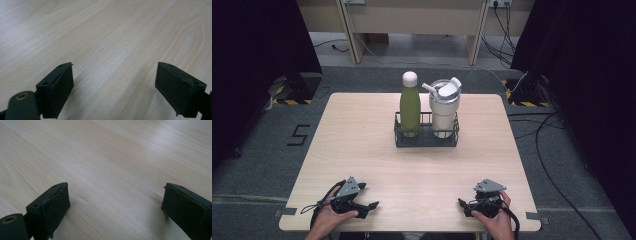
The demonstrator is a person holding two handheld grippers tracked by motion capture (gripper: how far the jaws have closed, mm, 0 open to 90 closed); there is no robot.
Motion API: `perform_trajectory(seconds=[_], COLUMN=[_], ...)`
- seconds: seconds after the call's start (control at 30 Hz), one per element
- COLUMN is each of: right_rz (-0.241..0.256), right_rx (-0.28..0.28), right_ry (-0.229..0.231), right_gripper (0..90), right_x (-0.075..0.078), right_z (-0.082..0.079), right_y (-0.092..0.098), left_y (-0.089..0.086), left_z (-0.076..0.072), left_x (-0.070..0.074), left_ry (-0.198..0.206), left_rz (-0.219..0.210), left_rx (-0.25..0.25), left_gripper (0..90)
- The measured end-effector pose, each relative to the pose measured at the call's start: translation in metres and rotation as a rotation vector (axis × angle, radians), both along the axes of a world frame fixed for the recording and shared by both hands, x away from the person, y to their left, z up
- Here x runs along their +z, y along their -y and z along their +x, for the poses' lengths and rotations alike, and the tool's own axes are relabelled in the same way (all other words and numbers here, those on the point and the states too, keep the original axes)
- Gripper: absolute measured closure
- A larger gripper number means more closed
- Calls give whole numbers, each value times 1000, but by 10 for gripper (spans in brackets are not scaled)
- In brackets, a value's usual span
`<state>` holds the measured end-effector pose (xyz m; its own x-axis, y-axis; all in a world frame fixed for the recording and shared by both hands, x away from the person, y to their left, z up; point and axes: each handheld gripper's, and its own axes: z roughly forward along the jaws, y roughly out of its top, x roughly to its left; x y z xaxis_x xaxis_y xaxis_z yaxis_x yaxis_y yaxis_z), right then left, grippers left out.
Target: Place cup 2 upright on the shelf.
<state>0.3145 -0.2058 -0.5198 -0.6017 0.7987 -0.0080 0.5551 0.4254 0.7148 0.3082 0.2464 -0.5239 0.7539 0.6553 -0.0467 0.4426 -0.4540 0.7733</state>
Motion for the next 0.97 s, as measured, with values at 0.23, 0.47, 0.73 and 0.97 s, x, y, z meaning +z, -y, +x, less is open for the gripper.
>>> perform_trajectory(seconds=[0.23,0.47,0.73,0.97], right_rz=[0,-1,0,-1], right_rx=[0,0,0,0], right_ry=[0,1,0,1], right_gripper=[79,79,79,79], right_x=[0,0,0,0], right_z=[0,0,0,0], right_y=[0,0,0,0], left_y=[5,5,5,5], left_z=[-3,-3,-3,-3], left_x=[-1,-1,-1,-1], left_ry=[-1,-1,-1,-2], left_rz=[45,46,44,45], left_rx=[-4,-3,-2,-3], left_gripper=[136,134,134,134])
